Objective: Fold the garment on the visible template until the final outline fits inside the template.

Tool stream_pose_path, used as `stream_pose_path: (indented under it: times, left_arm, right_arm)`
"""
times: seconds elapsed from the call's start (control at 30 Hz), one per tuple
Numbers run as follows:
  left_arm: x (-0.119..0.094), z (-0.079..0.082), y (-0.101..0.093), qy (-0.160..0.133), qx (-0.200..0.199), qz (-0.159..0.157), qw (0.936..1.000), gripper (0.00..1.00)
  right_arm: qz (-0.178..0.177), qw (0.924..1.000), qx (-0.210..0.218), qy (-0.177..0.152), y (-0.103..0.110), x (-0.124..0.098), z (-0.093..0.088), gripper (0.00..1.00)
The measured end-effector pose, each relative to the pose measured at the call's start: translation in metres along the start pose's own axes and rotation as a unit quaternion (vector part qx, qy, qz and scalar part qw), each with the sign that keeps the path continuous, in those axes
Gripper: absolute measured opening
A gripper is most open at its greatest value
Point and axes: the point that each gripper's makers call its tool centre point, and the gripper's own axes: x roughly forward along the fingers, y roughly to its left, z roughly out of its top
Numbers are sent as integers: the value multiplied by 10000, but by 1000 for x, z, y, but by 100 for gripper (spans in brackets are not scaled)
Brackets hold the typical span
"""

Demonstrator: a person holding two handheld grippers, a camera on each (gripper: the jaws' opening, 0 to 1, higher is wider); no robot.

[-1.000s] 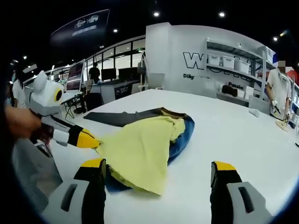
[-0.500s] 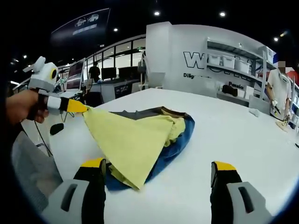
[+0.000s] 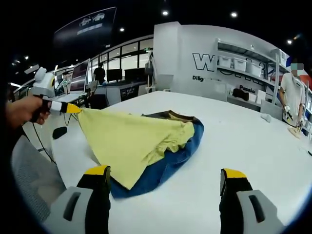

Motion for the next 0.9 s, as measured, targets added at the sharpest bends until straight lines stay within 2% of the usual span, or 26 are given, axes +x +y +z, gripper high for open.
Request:
stream_pose_path:
  times: [0.03,0.1,0.13,0.2,0.27,0.33,0.37,0.43,0.47,0.53,0.6,0.63,0.67,0.8,0.87,0.9]
  left_arm:
    - [-1,-7,14,84,87,220,9997,0]
    - [2,-16,23,199,151,308,9992,0]
    - [3,-24,32,335,290,462,9979,0]
    - [5,-38,37,587,453,471,9961,0]
    - [8,-53,42,924,781,535,9912,0]
    - [11,-60,45,1040,967,572,9882,0]
    - [14,-71,46,1253,1106,561,9843,0]
    - [18,-82,50,1491,1387,601,9772,0]
    - [19,-83,50,1506,1420,595,9765,0]
    - [23,-92,54,1689,1698,621,9689,0]
    - [26,-97,54,1795,1827,583,9649,0]
    - [30,-105,56,1945,2062,590,9572,0]
    - [31,-108,57,1993,2113,596,9550,0]
    - [35,-107,57,1958,2178,617,9542,0]
    - [35,-106,58,1999,2347,601,9494,0]
    - [35,-106,58,2005,2359,602,9490,0]
  right_arm:
    - [0,10000,-1,3,0,0,0,94]
    - [-2,10000,-4,15,0,0,-1,94]
    - [-5,10000,-6,20,0,0,-1,94]
    - [-9,10000,-2,29,-1,0,-1,94]
    - [-12,10000,-5,41,-1,0,-2,94]
    - [-15,10000,-12,46,-1,0,-2,94]
    - [-11,10000,-14,58,0,1,-2,94]
    - [-18,10000,-26,75,-1,1,-3,94]
    - [-19,10000,-29,74,-1,1,-3,94]
    - [-28,10000,-15,76,-1,1,-3,94]
    - [-41,9999,-14,91,-2,1,-4,94]
    - [-45,9999,-12,91,-2,1,-4,94]
    - [-50,9999,-9,91,-3,1,-4,94]
    - [-64,9999,0,107,-3,1,-5,94]
    - [-66,9999,-2,115,-3,2,-5,94]
    - [-66,9999,-5,116,-3,2,-5,94]
